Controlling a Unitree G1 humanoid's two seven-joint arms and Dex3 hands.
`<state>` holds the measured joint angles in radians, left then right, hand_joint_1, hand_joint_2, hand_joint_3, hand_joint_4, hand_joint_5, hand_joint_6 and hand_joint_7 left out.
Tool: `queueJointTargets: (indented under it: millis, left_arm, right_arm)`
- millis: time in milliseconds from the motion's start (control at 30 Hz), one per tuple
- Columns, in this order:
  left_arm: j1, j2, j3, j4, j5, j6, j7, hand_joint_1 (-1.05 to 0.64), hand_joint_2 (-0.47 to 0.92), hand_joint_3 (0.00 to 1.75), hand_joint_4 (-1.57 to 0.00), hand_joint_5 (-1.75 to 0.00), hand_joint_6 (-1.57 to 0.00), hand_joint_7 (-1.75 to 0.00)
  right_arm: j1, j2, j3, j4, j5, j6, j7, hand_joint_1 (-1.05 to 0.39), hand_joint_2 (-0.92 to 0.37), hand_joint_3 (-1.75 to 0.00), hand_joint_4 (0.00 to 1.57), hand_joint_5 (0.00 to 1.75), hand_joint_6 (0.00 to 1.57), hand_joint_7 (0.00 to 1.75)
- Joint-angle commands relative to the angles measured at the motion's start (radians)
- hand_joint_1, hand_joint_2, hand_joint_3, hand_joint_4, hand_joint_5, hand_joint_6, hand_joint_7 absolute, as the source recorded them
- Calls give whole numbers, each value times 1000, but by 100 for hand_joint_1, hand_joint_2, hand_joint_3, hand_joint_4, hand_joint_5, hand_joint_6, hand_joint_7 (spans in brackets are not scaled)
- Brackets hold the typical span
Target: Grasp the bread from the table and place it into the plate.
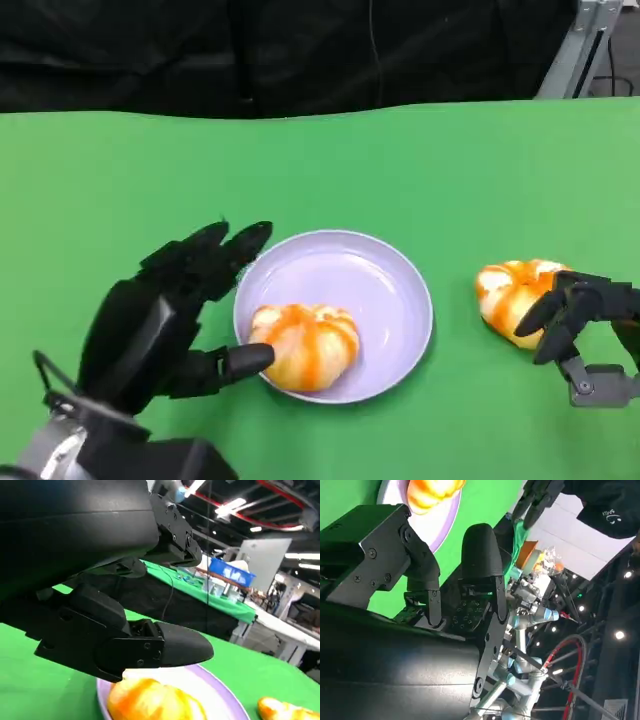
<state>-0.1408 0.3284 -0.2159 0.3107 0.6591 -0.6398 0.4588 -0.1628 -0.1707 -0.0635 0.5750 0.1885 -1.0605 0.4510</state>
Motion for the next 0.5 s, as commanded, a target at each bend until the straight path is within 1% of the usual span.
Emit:
queueJointTargets:
  millis: [33,200,267,500]
  left_arm:
    - [58,25,34,-44,-43,-25,-13,-78,92,43,-44,-3,-37,-1]
    - [101,29,62,-72,-92,-56,-33,-76,92,39,-46,-2,-38,-1]
    - [116,23,75,-71,-135,-79,-50,-74,92,35,-47,-2,-40,-1]
    - [152,-3,117,-21,-327,-199,-117,-67,92,22,-53,-2,-45,-2]
  right_arm:
    - [1,-20,-5,3,18,-6,9,25,-46,-123,104,122,104,103]
    - [3,-24,-7,-6,14,-4,10,28,-47,-126,104,125,104,106]
    - [3,-24,-7,-7,15,-1,12,28,-46,-126,103,125,104,106]
    - [4,-25,-7,-10,27,15,18,28,-46,-126,102,124,103,107]
